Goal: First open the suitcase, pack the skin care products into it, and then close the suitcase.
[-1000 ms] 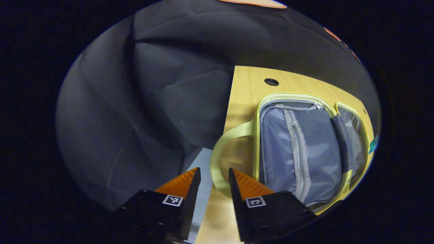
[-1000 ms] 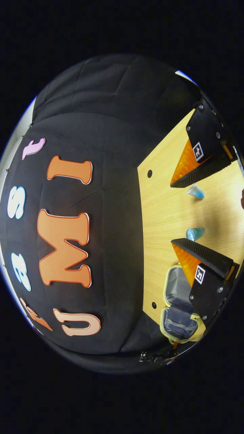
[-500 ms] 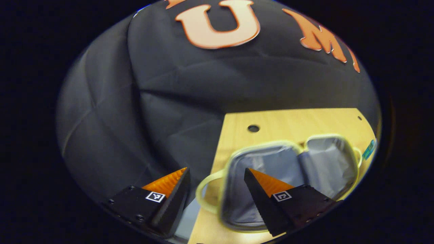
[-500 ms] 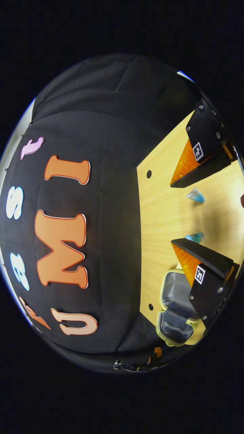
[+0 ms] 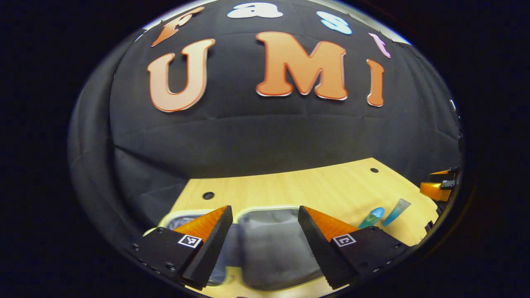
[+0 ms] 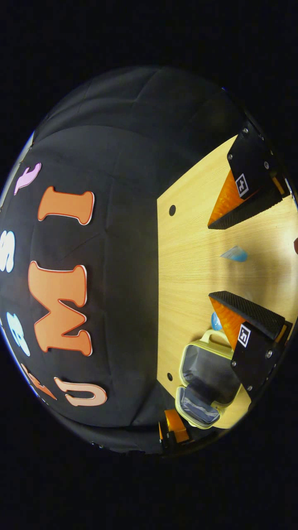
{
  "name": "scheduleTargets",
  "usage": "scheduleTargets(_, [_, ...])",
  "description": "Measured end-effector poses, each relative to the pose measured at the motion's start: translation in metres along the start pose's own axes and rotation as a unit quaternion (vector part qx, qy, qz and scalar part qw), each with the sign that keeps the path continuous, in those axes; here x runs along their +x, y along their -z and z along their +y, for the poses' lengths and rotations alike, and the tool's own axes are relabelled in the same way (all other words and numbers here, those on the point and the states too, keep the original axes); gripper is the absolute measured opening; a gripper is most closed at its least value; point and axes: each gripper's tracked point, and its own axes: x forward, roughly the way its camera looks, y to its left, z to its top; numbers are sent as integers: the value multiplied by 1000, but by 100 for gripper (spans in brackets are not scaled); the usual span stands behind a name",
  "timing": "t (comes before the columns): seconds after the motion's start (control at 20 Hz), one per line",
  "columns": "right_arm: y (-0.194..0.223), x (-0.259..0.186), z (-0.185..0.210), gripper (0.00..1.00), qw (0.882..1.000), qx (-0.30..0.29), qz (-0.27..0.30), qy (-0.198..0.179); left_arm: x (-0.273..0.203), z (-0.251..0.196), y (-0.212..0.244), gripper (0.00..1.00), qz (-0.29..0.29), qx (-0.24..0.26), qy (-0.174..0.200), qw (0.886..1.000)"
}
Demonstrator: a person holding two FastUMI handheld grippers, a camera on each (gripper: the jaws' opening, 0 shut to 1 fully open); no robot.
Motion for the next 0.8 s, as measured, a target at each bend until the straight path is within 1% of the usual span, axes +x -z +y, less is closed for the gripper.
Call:
scheduleTargets(0.1, [9, 4, -11, 95, 1000, -2, 11, -7, 2, -58, 17, 99, 1, -4, 23, 1000])
scheduleTargets(0.2, [17, 6, -25, 95, 1000, -7, 21, -13, 3, -107, 33, 98, 4, -4, 49, 999])
scheduleTargets(0.4, [30, 10, -55, 95, 999, -25, 40, -17, 13, -174, 76, 99, 36, -9, 76, 996])
scheduleTargets(0.5, [35, 11, -70, 95, 998, -29, 47, -18, 21, -197, 96, 99, 53, -1, 83, 995])
scheduleTargets(0.7, [49, 17, -88, 95, 998, -25, 63, -20, 45, -225, 123, 99, 76, 34, 77, 994])
scheduleTargets(0.8, [55, 17, -98, 95, 997, -23, 69, -19, 57, -233, 131, 99, 78, 33, 71, 994])
